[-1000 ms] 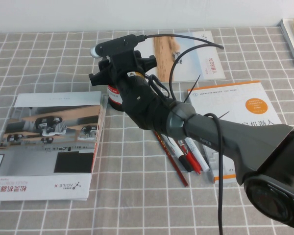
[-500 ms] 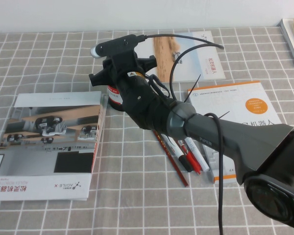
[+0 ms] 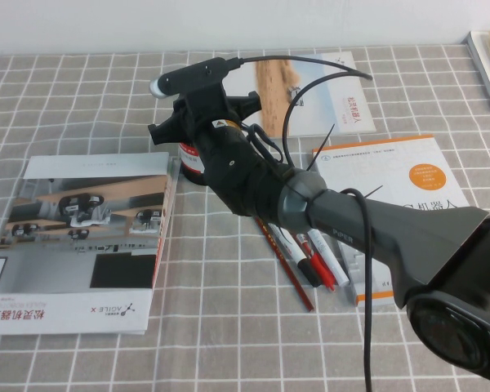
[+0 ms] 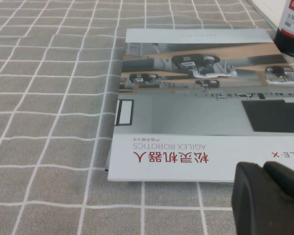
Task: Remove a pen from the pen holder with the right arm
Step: 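Take a marker out of the pen holder and lay it on the table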
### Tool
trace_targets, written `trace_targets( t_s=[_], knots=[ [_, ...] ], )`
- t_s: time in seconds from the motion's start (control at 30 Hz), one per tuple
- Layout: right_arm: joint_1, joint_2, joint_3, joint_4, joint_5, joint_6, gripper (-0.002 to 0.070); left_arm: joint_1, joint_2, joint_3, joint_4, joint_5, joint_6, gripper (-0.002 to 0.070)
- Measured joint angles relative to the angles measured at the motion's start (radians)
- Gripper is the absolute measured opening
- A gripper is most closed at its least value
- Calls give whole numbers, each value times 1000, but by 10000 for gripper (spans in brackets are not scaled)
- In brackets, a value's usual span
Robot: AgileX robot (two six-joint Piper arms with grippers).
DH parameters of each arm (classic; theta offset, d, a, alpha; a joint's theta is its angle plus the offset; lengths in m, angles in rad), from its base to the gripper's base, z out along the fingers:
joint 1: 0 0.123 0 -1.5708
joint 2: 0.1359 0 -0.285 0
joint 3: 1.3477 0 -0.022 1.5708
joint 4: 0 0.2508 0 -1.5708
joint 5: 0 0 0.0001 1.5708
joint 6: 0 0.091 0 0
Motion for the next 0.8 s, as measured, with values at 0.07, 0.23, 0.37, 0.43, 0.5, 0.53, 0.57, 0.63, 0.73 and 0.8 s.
trace_targets(
  t_s=[0.07,0.23,0.37,0.43,0.5,0.53,0.57,0.63,0.73,0.8],
  knots=[
    [0,0,0,0,2,-3,146,0,0,0,0,0,0,-5],
    [0,0,0,0,2,-7,146,0,0,0,0,0,0,-5],
    [0,0,0,0,12,-6,145,0,0,0,0,0,0,-5],
    [0,0,0,0,16,-9,145,0,0,0,0,0,0,-5],
    [0,0,0,0,18,-17,145,0,0,0,0,0,0,-5],
    [0,0,0,0,18,-20,145,0,0,0,0,0,0,-5],
    [0,0,0,0,18,-21,145,0,0,0,0,0,0,-5],
    [0,0,0,0,19,-24,145,0,0,0,0,0,0,-5],
    [0,0,0,0,19,-25,145,0,0,0,0,0,0,-5],
    [0,0,0,0,19,-27,145,0,0,0,0,0,0,-5]
  ],
)
